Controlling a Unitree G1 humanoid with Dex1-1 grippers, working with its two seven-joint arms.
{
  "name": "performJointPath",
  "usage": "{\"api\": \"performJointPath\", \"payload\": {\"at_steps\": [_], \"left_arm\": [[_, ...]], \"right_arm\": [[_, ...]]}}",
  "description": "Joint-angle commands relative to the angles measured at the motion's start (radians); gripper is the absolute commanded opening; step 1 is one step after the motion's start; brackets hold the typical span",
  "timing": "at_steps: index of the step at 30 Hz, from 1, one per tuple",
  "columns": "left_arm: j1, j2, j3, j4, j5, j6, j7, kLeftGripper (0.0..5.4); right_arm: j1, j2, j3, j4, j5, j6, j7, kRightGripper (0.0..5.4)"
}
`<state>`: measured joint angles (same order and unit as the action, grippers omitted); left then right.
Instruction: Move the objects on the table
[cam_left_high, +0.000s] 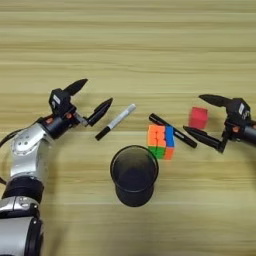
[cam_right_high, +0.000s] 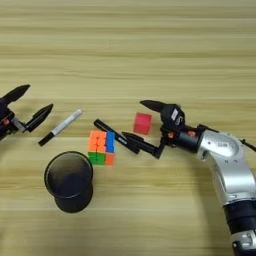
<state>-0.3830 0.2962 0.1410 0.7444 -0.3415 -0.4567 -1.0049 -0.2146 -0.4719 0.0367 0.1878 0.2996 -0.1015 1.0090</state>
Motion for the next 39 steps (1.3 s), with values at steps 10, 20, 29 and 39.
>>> {"api": "performJointPath", "payload": {"at_steps": [10, 20, 29, 39], "left_arm": [[0.057, 0.023, -0.029, 0.037, 0.064, -0.018, -0.016, 5.4], [0.063, 0.026, -0.036, 0.064, 0.075, -0.021, -0.031, 5.4], [0.055, 0.018, -0.038, 0.078, 0.075, -0.029, -0.03, 5.4], [0.053, 0.019, -0.036, 0.074, 0.07, -0.03, -0.032, 5.4]], "right_arm": [[0.053, 0.051, 0.013, 0.116, -0.045, -0.081, -0.035, 5.35], [0.071, 0.076, 0.023, 0.154, -0.062, -0.106, -0.053, 5.35], [0.065, 0.094, 0.038, 0.223, -0.094, -0.128, -0.055, 4.71], [0.042, 0.099, 0.038, 0.305, -0.114, -0.143, -0.072, 3.69]]}}
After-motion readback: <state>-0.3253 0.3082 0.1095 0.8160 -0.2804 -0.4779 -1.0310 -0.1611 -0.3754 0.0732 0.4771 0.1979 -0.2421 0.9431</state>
